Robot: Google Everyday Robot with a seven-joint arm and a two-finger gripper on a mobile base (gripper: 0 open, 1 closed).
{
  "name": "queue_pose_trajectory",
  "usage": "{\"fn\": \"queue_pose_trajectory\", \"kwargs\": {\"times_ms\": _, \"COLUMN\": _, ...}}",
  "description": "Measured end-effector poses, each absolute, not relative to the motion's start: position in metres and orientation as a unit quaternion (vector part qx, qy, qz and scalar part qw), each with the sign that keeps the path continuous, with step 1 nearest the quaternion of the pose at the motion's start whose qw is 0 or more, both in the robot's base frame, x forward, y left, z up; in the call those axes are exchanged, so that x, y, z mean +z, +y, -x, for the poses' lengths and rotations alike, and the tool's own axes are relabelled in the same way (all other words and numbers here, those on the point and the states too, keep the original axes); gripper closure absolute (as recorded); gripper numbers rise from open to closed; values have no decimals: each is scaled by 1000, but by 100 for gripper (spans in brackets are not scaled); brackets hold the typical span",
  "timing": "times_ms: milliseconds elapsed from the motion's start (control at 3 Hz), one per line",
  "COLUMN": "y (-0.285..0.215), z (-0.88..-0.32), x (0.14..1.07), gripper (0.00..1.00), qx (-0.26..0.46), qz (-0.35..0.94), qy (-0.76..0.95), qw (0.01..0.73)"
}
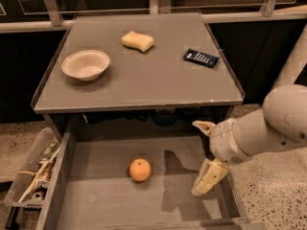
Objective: Pick orange from top drawer and place on counter
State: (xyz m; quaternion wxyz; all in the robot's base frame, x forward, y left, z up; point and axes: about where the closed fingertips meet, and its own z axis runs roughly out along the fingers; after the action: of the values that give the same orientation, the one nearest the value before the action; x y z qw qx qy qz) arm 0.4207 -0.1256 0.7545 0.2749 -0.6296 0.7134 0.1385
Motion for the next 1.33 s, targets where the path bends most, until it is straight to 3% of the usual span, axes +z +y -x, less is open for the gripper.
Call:
{"fn": "queue_pose_trajectory", "kwargs": {"times_ms": 333, "y": -106, "z": -434, "x": 730, "gripper": 0, "qx": 152, "qz": 605, "qy": 712, "qw": 323}}
{"fn": "queue_pose_trajectory", "kwargs": {"times_ms": 1000, "y": -96, "z": -437, "x": 718, "gripper": 0, "qx": 163, "qz": 606, "qy": 709, "qw": 322}}
{"fn": "queue_pose_trajectory", "kwargs": {"times_ms": 1333, "y": -64, "z": -445, "x": 690, "gripper": 0, "qx": 186, "qz": 610, "qy": 700, "qw": 321}}
